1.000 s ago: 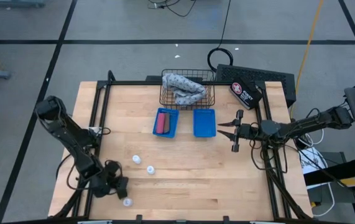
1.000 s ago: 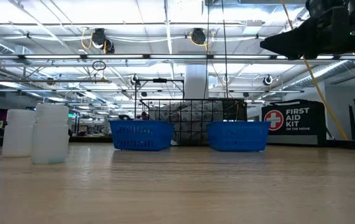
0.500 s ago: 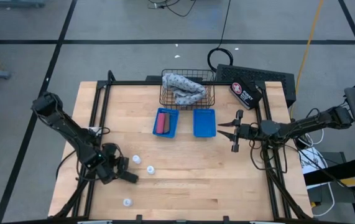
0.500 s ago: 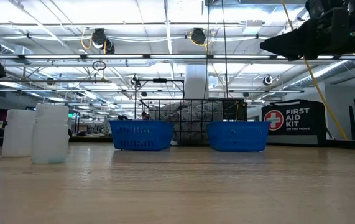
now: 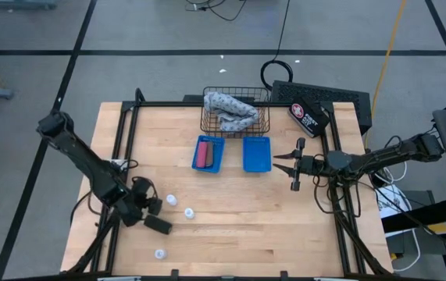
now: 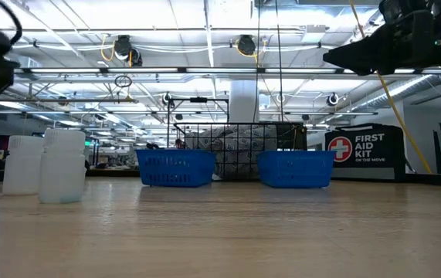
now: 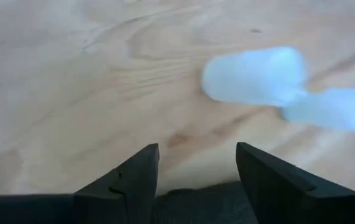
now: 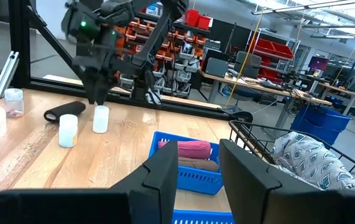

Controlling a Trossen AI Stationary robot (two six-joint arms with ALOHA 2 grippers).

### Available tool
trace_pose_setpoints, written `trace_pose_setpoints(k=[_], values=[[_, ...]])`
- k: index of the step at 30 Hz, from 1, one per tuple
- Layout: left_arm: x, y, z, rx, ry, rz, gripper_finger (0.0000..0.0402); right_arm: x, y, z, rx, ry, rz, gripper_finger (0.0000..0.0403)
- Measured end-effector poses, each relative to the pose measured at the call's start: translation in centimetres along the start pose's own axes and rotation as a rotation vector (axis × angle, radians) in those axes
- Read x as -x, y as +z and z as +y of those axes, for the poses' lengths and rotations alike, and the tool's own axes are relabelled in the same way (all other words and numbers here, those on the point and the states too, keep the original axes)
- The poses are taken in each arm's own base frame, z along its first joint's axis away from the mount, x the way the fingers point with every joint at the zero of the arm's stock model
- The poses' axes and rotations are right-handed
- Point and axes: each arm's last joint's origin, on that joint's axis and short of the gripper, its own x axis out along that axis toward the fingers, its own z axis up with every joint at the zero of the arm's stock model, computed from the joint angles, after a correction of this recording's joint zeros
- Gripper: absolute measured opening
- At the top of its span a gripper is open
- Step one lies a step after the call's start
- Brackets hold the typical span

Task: Pick & Place Medicine items
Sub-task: Put the black bandage into the left blue bin

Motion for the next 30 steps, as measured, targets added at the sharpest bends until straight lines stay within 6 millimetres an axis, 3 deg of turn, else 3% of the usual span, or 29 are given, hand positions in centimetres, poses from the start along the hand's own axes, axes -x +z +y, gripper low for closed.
trace_pose_setpoints(k=[6,13,23,30], values=[[2.0,0.3,-1.0,-0.116,-0.206,0.064,0.0223,0.0,0.0,0.0,-0.002,0.000,-0.001,0.0105],[1.7,-0.5,-4.1,-0.549,-0.454,0.038,0.0223,0.0,0.0,0.0,-0.003,-0.001,0.000,0.0105],[2.3,0.7,-10.0,-0.884,-0.117,0.340,0.0175,0.0,0.0,0.0,0.002,-0.004,-0.003,0.0105],[-0.5,0.4,-10.6,-1.094,0.068,0.458,0.0156,0.0,0.1,0.0,0.002,-0.005,-0.005,0.0105]])
